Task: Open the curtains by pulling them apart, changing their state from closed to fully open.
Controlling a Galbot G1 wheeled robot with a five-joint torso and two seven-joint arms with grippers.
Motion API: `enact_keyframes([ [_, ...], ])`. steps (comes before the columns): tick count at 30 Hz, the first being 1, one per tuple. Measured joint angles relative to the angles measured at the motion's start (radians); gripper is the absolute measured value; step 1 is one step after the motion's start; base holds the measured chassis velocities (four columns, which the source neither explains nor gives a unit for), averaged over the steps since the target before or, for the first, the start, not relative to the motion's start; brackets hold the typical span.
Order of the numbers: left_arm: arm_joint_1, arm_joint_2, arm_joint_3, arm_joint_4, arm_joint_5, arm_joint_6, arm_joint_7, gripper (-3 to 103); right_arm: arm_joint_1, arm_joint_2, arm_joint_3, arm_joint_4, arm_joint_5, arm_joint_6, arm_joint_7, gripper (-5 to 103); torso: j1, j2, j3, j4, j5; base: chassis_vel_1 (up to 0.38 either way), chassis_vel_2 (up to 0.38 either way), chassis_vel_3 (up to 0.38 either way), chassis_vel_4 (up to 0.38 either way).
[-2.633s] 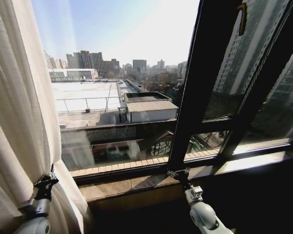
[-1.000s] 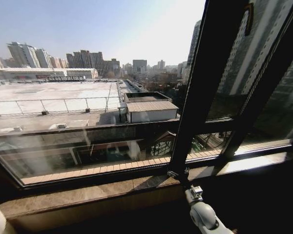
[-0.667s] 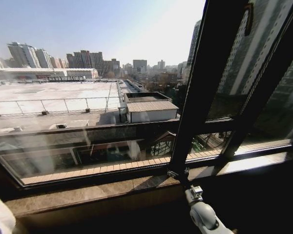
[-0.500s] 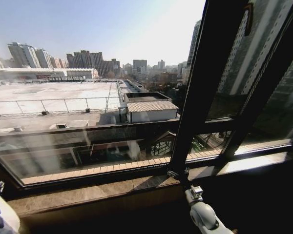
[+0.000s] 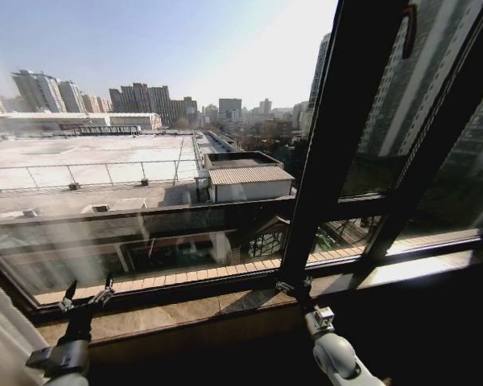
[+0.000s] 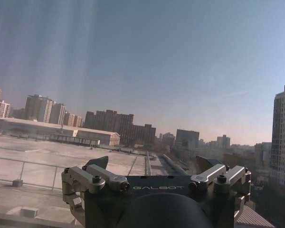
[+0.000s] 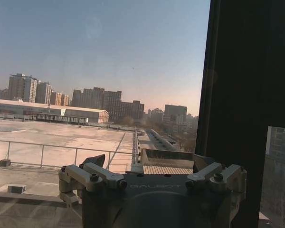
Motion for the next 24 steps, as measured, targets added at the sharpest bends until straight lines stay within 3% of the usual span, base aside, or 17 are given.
enact_keyframes([
  [7,-0.011,-0.024,0.020,0.002,-0.014,0.038,-0.009,100,0.000,0.000,0.000,0.000,0.000,0.000,0.000,100,0.000,0.000,0.000,-0.0001,0.0001,0.000,0.000,0.000,0.000],
  [24,-0.018,-0.012,0.020,0.053,0.043,-0.014,-0.004,100,0.000,0.000,0.000,0.000,0.000,0.000,0.000,100,0.000,0.000,0.000,0.0000,-0.0001,0.000,0.000,0.000,0.000],
])
